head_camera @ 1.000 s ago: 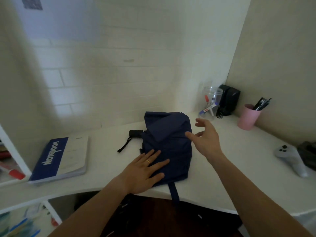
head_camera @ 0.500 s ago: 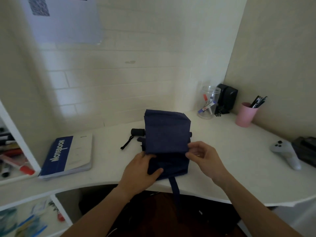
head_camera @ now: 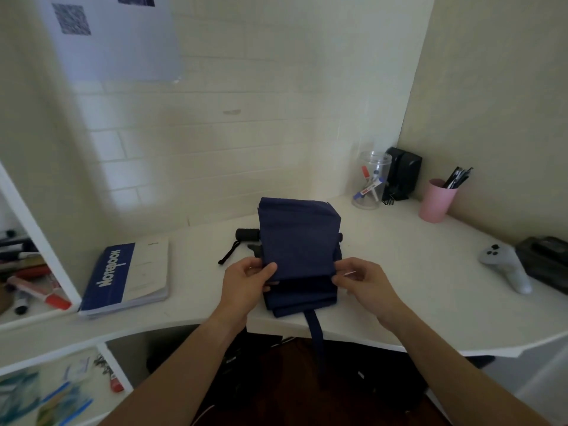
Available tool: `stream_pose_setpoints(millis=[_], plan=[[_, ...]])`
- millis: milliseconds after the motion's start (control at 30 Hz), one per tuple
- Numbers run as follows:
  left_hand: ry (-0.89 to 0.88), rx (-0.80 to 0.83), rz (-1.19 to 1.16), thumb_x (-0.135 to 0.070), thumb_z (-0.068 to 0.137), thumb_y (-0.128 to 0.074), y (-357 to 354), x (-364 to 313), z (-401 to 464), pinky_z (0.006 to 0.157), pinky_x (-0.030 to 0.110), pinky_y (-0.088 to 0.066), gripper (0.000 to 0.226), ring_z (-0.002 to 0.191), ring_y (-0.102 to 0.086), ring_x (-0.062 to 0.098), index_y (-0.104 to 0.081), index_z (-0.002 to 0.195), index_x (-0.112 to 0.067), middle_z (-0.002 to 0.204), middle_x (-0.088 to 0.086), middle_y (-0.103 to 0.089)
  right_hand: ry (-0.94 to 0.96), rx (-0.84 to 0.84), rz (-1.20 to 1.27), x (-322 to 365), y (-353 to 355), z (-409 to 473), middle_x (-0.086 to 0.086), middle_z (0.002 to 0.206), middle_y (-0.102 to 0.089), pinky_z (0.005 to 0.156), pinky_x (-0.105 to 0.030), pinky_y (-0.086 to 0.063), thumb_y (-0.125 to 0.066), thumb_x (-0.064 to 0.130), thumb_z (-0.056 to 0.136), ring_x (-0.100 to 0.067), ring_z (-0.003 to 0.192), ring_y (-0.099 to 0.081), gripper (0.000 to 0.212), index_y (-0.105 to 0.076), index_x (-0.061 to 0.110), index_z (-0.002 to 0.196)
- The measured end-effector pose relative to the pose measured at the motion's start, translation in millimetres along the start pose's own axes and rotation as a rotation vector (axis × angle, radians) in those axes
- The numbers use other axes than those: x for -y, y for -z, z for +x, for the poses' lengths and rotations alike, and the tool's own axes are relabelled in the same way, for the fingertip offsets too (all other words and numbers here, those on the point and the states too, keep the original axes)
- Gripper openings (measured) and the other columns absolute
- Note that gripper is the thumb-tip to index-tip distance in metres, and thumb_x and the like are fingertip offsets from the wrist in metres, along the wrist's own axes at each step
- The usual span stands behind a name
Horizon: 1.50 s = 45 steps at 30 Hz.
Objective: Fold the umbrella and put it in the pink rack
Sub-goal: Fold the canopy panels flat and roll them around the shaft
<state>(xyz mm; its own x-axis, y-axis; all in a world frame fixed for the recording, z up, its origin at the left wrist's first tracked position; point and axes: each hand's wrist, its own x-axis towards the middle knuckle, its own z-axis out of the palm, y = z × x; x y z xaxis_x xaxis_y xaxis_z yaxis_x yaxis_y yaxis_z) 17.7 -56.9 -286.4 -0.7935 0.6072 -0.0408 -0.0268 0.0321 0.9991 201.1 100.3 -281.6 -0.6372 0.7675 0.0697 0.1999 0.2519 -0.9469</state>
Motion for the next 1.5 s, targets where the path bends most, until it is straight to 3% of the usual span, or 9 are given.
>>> stream_pose_setpoints(millis=[167, 433, 600, 767, 900, 1067, 1233, 1367, 1500], plan=[[-0.051, 0.115, 0.006, 0.000, 0.090, -0.071, 5.7, 4.1, -9.8, 0.064, 0.019, -0.056, 0.022, 0.077, -0.073, 0.013, -0.068, 0.112, -0.004, 0.104, 0.016, -0.076, -0.110, -0.024, 0.364, 21.7, -11.4, -0.9, -0.003, 0.104, -0.075, 0.071, -0.033, -0.056, -0.072, 0.031, 0.090, -0.021, 0.082, -0.073, 0.026, -0.071, 0.013, 0.109], [-0.140, 0.173, -0.115, 0.011, 0.086, -0.069, 19.4, 2.2, -25.6, 0.072, 0.021, -0.057, 0.069, 0.090, -0.076, 0.019, -0.041, 0.130, -0.034, 0.100, 0.013, -0.077, -0.102, -0.080, 0.353, 17.4, -16.0, -4.3, -0.022, 0.095, -0.069, 0.068, -0.026, -0.060, -0.071, 0.000, 0.088, -0.026, 0.082, -0.074, 0.027, -0.059, 0.005, 0.112], [-0.153, 0.214, 0.237, 0.008, 0.087, -0.068, 20.4, 12.1, -25.1, 0.080, 0.019, -0.058, 0.047, 0.098, -0.069, 0.011, -0.069, 0.120, -0.026, 0.121, 0.004, -0.069, -0.044, -0.041, 0.121, -0.5, -11.1, -15.2, -0.011, 0.093, -0.069, 0.070, -0.026, -0.059, -0.067, -0.008, 0.086, -0.025, 0.084, -0.070, 0.019, -0.068, 0.010, 0.094], [-0.260, 0.118, 0.501, -0.037, 0.090, -0.072, 14.6, 22.7, -22.2, 0.079, 0.011, -0.052, 0.021, 0.089, -0.066, 0.000, -0.075, 0.110, -0.029, 0.102, -0.017, -0.072, -0.117, -0.140, 0.063, -6.5, -15.4, -14.5, -0.002, 0.087, -0.078, 0.076, -0.029, -0.062, -0.078, 0.026, 0.085, -0.020, 0.080, -0.075, 0.010, -0.079, 0.016, 0.085], [-0.443, 0.100, 0.775, -0.031, 0.091, -0.071, 12.2, 27.7, -21.3, 0.074, 0.006, -0.046, 0.020, 0.079, -0.062, -0.002, -0.075, 0.110, -0.024, 0.098, -0.012, -0.072, -0.088, -0.201, -0.262, -9.1, -20.9, -13.1, 0.007, 0.079, -0.074, 0.078, -0.029, -0.057, -0.083, 0.029, 0.078, -0.012, 0.079, -0.071, 0.008, -0.077, 0.023, 0.079], [-0.539, 0.182, 0.917, -0.027, 0.092, -0.070, 11.3, 31.3, -17.4, 0.081, 0.020, -0.044, 0.027, 0.083, -0.052, 0.006, -0.069, 0.118, -0.023, 0.106, -0.003, -0.065, 0.106, -0.090, -0.873, 7.1, -24.1, -10.8, 0.001, 0.112, -0.053, 0.077, -0.030, -0.048, -0.076, 0.028, 0.074, -0.020, 0.099, -0.056, 0.035, -0.061, 0.028, 0.106], [-0.496, 0.190, 0.871, -0.026, 0.090, -0.072, 13.2, 32.1, -13.3, 0.077, 0.019, -0.043, 0.037, 0.076, -0.053, 0.004, -0.064, 0.125, -0.023, 0.098, -0.007, -0.059, 0.682, -0.029, -0.869, 18.2, -39.7, 0.1, 0.000, 0.128, -0.054, 0.097, -0.035, -0.047, -0.059, 0.027, 0.089, -0.021, 0.118, -0.049, 0.037, -0.059, 0.023, 0.126], [-0.466, 0.156, 0.927, -0.035, 0.085, -0.076, 17.9, 34.0, -11.3, 0.085, 0.022, -0.045, 0.043, 0.096, -0.056, 0.011, -0.064, 0.124, -0.023, 0.106, -0.005, -0.054, 0.595, 0.215, -1.057, -17.6, -31.3, 9.7, -0.002, 0.160, -0.034, 0.118, -0.043, -0.033, -0.045, 0.045, 0.098, -0.025, 0.149, -0.027, 0.054, -0.042, 0.027, 0.148], [-0.786, 0.147, 1.103, -0.047, 0.078, -0.072, 22.0, 25.4, -4.7, 0.100, 0.035, -0.048, 0.049, 0.117, -0.046, 0.017, -0.064, 0.122, -0.026, 0.124, 0.000, -0.048, 0.547, 0.309, -1.067, -36.6, -25.7, 11.4, 0.007, 0.169, -0.003, 0.126, -0.033, -0.006, -0.028, 0.055, 0.102, -0.014, 0.155, 0.003, 0.063, -0.017, 0.030, 0.159]])
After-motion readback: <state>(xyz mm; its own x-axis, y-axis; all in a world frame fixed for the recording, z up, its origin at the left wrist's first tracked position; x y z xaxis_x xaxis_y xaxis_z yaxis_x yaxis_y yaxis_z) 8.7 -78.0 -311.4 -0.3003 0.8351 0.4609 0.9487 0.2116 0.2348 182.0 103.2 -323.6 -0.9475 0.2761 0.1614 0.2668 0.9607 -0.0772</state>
